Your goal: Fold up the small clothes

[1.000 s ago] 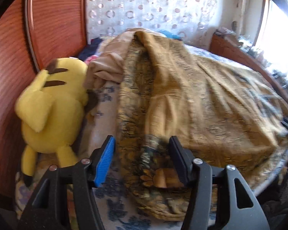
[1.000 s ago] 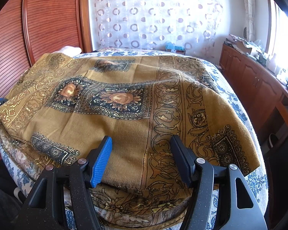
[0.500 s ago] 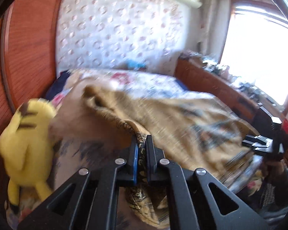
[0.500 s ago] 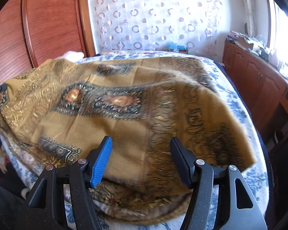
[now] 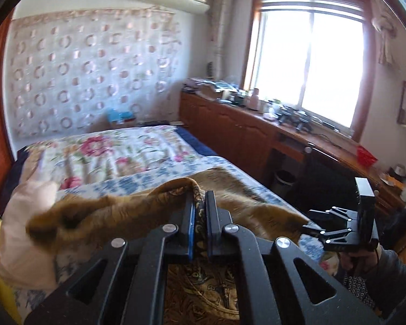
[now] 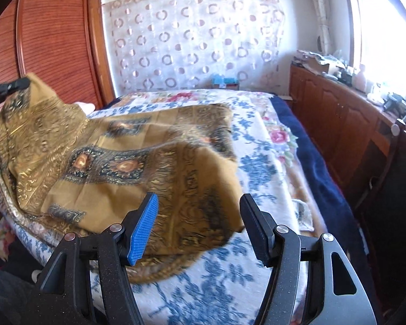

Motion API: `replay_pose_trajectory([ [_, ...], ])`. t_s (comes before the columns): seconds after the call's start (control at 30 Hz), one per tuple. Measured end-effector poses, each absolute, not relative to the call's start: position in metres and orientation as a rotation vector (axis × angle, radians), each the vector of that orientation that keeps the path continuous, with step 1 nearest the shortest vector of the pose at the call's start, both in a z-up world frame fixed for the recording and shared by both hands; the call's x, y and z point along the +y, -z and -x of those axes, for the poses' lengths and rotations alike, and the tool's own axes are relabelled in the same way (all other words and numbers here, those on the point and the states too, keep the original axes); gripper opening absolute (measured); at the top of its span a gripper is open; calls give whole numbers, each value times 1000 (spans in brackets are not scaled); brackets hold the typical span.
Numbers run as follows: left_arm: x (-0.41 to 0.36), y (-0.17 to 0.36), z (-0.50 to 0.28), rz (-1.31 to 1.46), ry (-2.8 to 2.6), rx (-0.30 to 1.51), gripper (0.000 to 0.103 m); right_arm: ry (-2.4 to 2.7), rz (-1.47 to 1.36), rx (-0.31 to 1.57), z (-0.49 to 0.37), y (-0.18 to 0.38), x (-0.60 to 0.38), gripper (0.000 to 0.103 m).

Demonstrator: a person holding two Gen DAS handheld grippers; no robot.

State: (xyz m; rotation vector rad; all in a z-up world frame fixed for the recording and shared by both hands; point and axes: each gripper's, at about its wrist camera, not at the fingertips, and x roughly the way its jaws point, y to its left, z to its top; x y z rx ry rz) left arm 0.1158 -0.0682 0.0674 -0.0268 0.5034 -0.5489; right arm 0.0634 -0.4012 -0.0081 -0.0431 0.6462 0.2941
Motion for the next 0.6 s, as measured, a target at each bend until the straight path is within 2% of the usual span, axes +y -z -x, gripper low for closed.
replay_pose_trajectory([
  [0.2,-130,-96,-131,-16,640,481,3,-283,14,630,-57,8,-418,64],
  [0.3,-149,-93,-139,-25,671,520,4,-281,4,628,-56,7,-421,64],
  [0.33,-153,-89,-142,-28,681,546,8,-280,-1,628,-55,8,-422,64],
  [0.4,-156,-84,-140,-41,698,561,22,-281,-5,630,-55,8,-423,64],
  [0.43,-158,-82,-138,-50,693,563,38,-281,-5,630,-54,8,-425,64],
  [0.47,-159,-80,-135,-63,681,565,45,-281,-4,630,-54,8,-424,64],
  [0.6,-148,-73,-125,-69,645,568,50,-280,-3,628,-53,8,-424,64],
])
